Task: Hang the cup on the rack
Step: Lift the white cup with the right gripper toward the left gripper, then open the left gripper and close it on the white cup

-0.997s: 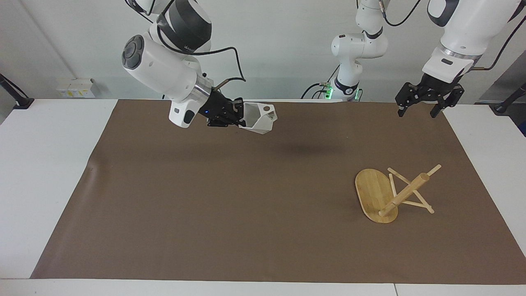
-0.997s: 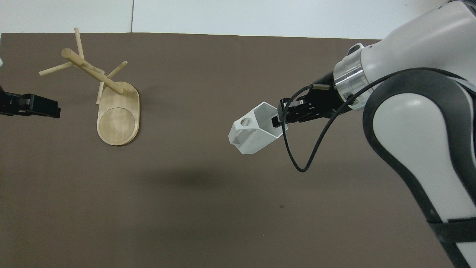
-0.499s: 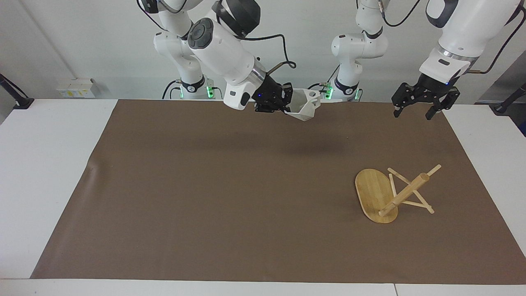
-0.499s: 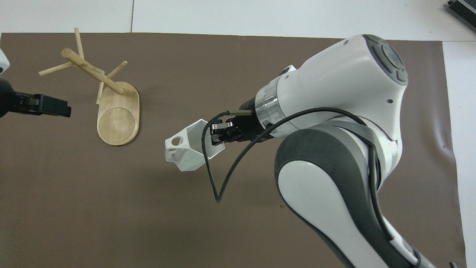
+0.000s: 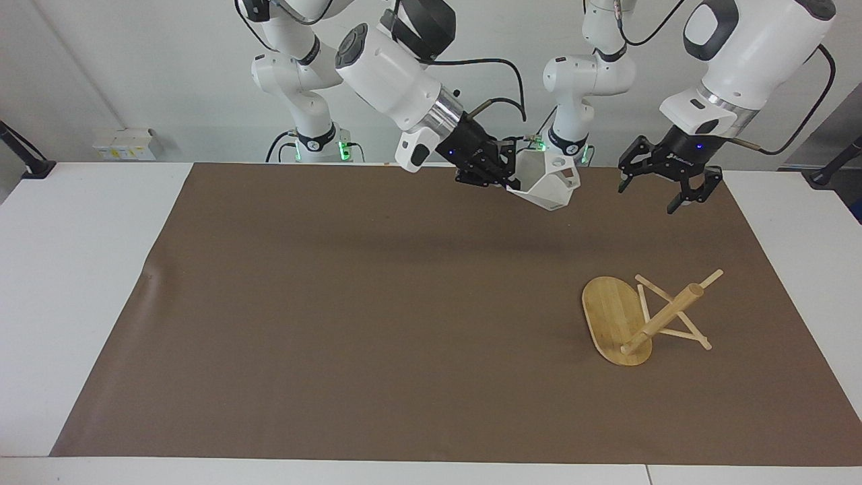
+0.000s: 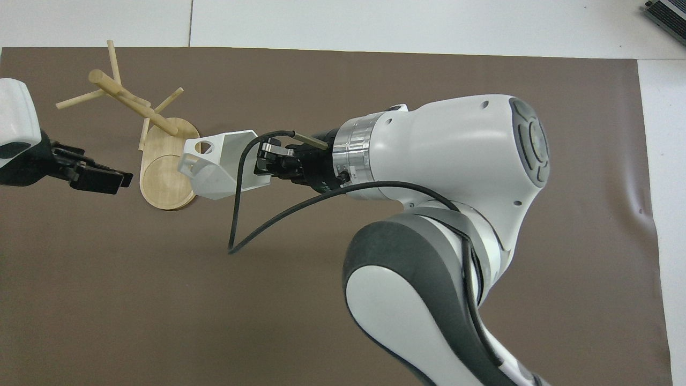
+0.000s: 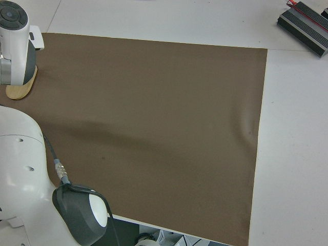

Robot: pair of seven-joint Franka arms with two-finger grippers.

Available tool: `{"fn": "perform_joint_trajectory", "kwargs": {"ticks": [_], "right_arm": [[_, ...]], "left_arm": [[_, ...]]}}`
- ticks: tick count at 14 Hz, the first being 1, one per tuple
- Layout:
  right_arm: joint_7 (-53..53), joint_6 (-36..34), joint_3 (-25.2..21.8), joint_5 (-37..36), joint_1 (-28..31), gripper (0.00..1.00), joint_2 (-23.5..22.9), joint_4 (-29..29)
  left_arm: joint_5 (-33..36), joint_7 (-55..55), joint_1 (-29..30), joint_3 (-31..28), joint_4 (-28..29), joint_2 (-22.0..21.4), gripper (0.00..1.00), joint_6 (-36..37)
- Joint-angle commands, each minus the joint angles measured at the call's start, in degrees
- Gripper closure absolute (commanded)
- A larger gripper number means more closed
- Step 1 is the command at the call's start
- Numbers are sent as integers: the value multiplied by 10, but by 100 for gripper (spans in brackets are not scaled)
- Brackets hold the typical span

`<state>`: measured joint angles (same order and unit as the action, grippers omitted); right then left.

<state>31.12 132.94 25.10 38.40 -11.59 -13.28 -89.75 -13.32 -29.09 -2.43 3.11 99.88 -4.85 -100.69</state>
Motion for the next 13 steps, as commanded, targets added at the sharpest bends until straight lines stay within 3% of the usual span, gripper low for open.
{"fn": "perform_joint_trajectory", "kwargs": {"ticks": [1,9,13], "right_arm": [[10,53,1,47,4,100,16,-31],[19,84,13,59,-11,100,16,-43],[22,116,13,59,-21,100,15,-49]], "left_arm": [[-32,-148,8,0,43,-27,0,-18],[-35,-432,11,-1,55,-27,0,-35],[-94,-506,8,-1,54,1,0,-40]]}}
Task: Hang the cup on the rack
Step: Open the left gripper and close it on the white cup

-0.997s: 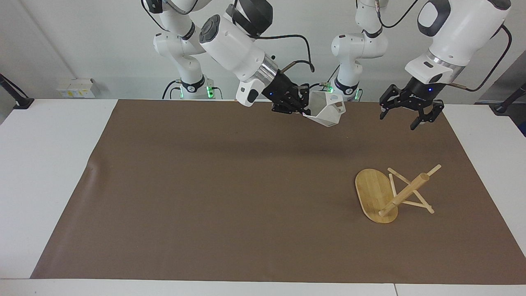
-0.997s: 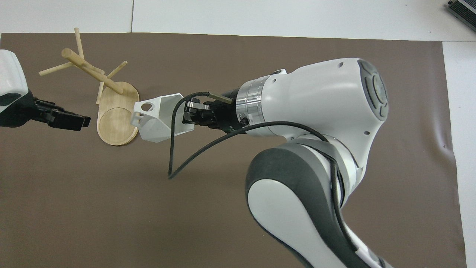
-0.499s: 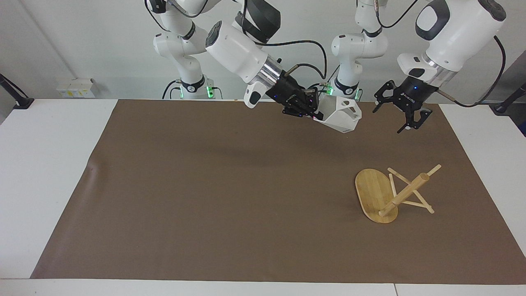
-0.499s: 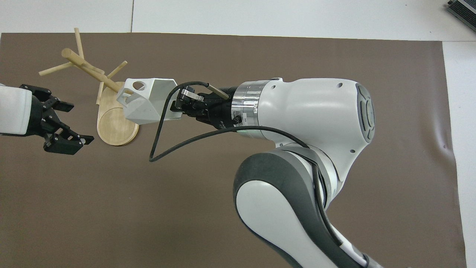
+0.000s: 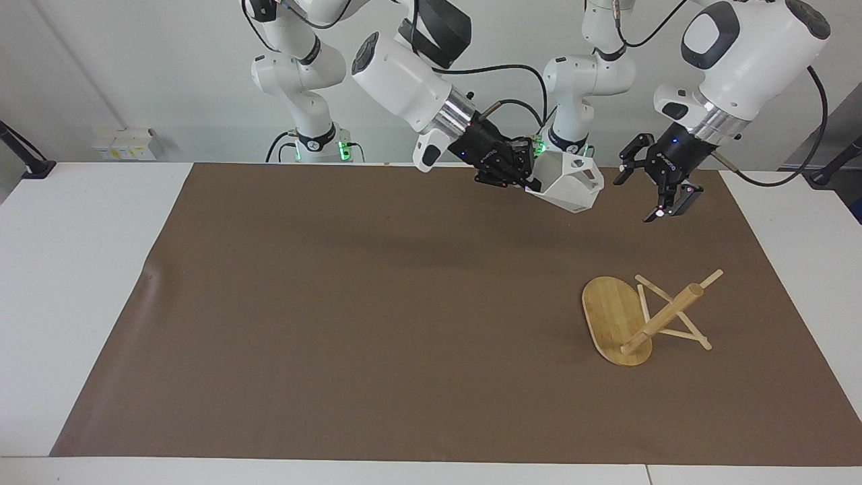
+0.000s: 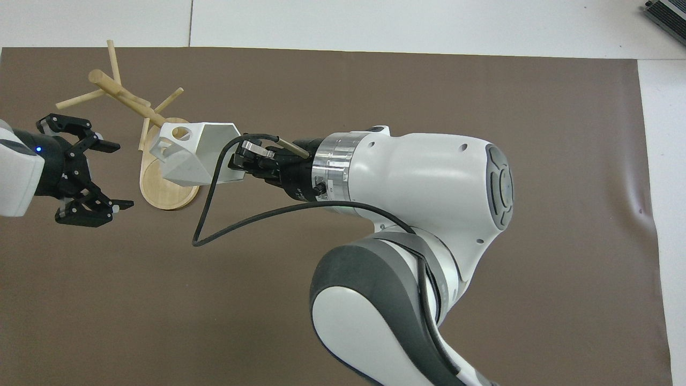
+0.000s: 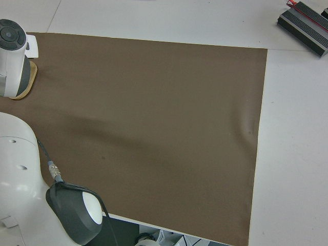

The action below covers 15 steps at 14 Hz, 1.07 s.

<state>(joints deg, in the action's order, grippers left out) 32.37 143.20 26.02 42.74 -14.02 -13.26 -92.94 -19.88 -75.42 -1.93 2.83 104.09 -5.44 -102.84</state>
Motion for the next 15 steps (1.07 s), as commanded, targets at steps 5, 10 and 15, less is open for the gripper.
{"fn": "perform_joint_trajectory", "kwargs": {"ticks": [5,10,15], "right_arm": [[10,18,3,16,3,100,15,-17],[3,17,3,16,3,100,15,-19],[1,18,3,15,3,100,17,-24]], "left_arm": [[-45,-51,-18,5,12,8,0,-17],[-94,-57,-18,6,11,8,0,-14],[-106,-82,-18,5,11,7,0,-16]]}}
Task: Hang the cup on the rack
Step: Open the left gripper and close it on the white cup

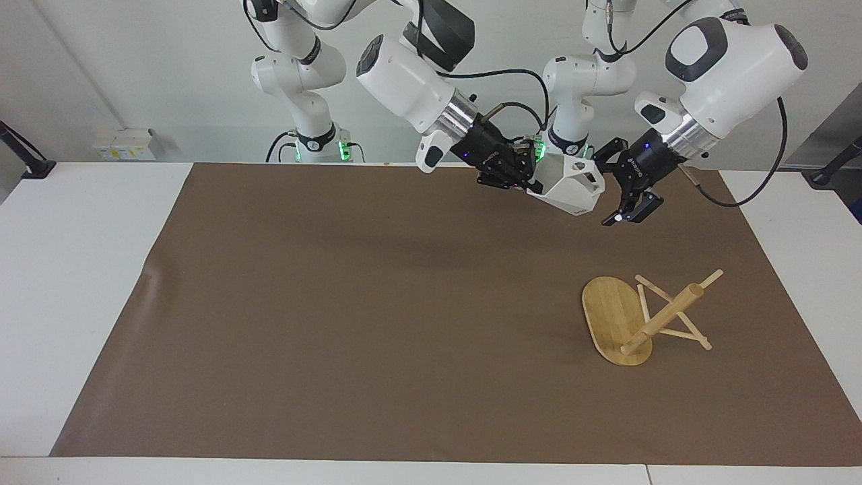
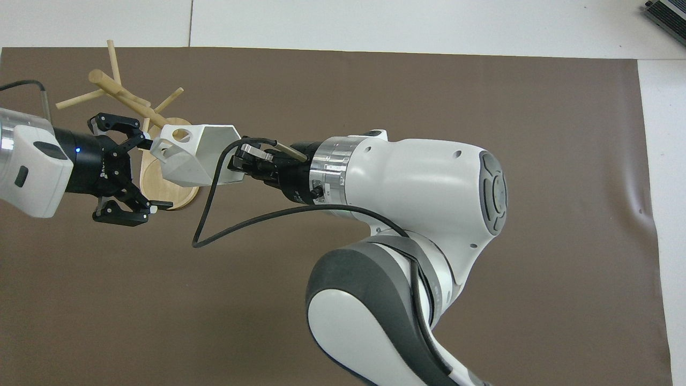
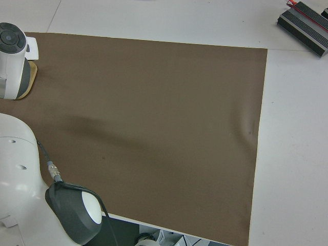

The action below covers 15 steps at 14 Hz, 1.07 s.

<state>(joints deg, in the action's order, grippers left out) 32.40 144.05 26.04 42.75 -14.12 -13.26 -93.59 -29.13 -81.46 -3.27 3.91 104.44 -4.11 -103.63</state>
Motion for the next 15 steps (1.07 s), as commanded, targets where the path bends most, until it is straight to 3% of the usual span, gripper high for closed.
{"fn": "perform_joint_trajectory", "kwargs": {"ticks": [1,7,10,15], "right_arm": [[-8,9,3,15,4,100,17,-18],[-46,14,8,16,-6,100,13,-27],[-83,75,26,78,-6,100,8,-27],[-112,76,27,107,-6,100,9,-27]], "left_arm": [[-21,-22,-4,-6,8,-7,0,-7],[-77,-20,-3,-7,10,-7,0,-17],[-80,-21,-6,-3,23,-12,0,-28],[-85,-23,-22,-2,62,-31,0,-33]]}}
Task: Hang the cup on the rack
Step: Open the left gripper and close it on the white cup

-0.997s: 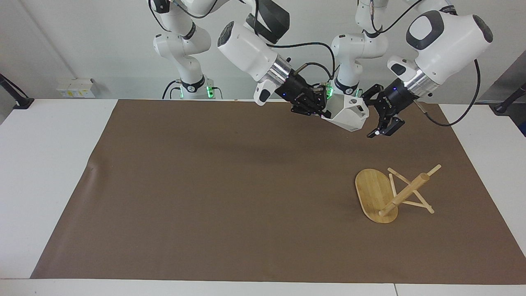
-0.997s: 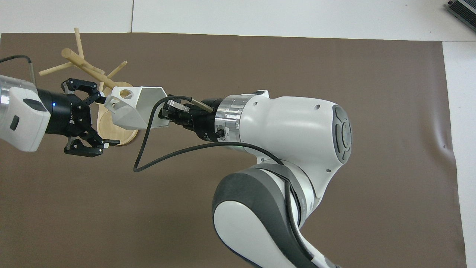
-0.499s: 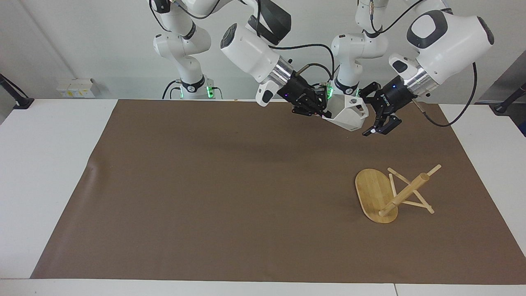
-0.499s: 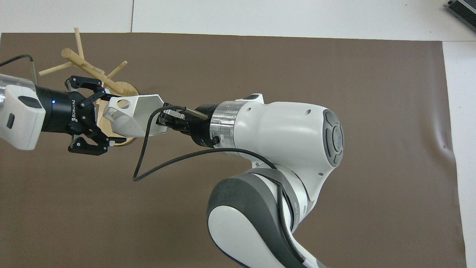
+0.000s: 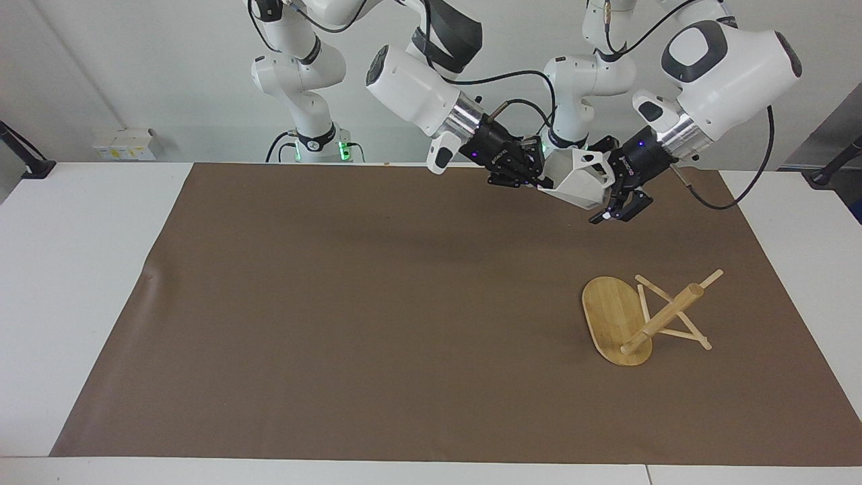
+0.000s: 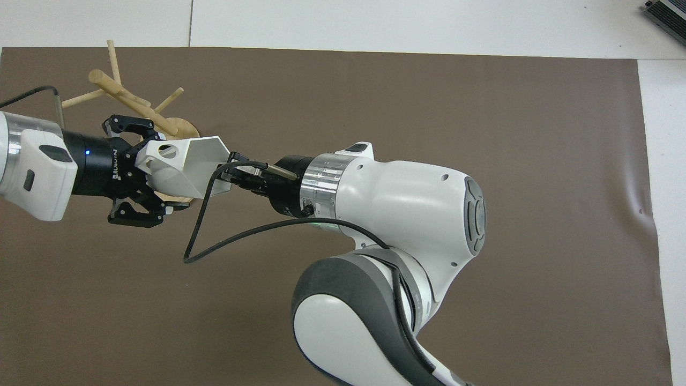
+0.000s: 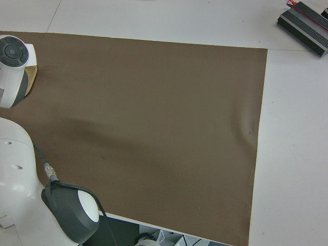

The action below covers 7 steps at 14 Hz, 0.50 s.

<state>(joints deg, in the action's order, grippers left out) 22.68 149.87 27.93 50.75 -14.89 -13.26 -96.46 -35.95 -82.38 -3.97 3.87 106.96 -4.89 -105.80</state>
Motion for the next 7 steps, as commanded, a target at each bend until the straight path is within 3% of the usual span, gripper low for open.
{"fn": "perform_joint_trajectory", "kwargs": {"ticks": [1,7], "right_arm": [[-15,18,8,27,2,100,8,1],[-14,18,8,27,2,100,9,0]], "left_arm": [[-27,-14,-14,-2,37,-23,0,-10],[-74,-15,-6,-3,36,-26,0,11]]}}
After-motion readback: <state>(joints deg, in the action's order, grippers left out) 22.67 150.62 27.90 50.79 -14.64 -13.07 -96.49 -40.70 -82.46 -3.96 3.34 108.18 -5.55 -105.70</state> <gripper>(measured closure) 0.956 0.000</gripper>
